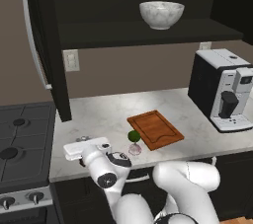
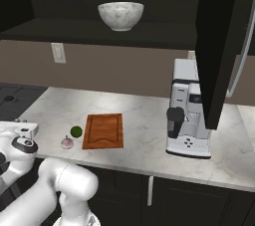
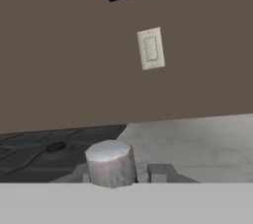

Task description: Open the cabinet. Place the bowl and condiment on the counter. Then place the lime and garlic on the cutting board.

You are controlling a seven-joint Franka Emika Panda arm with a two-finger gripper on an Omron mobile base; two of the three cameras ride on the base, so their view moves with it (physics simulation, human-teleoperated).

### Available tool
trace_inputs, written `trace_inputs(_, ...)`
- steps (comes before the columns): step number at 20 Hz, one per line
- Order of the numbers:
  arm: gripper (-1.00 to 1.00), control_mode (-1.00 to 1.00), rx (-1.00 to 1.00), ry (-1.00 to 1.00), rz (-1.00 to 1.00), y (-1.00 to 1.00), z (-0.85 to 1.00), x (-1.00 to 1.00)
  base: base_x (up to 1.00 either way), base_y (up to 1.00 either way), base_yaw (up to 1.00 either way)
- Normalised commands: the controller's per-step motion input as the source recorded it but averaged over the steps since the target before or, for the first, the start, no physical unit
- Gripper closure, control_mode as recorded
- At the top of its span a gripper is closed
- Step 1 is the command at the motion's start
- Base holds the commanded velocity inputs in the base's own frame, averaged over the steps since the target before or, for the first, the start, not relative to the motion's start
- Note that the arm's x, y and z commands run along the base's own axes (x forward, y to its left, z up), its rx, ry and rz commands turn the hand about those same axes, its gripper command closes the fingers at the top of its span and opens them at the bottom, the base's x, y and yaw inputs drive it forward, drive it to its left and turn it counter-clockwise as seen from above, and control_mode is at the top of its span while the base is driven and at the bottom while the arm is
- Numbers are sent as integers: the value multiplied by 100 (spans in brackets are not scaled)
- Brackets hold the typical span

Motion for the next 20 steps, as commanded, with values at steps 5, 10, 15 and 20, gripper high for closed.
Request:
trace_inputs(5, -100, -100, 9, -5, 0, -60, 0, -16, 0, 0, 0)
trace_inputs(10, -100, -100, 9, -8, 1, -60, 1, -41, 0, 0, 0)
trace_inputs(15, -100, -100, 7, -18, 0, 1, 28, -25, 0, 0, 0)
trace_inputs(20, -100, -100, 4, -18, 0, 56, 33, -1, 0, 0, 0)
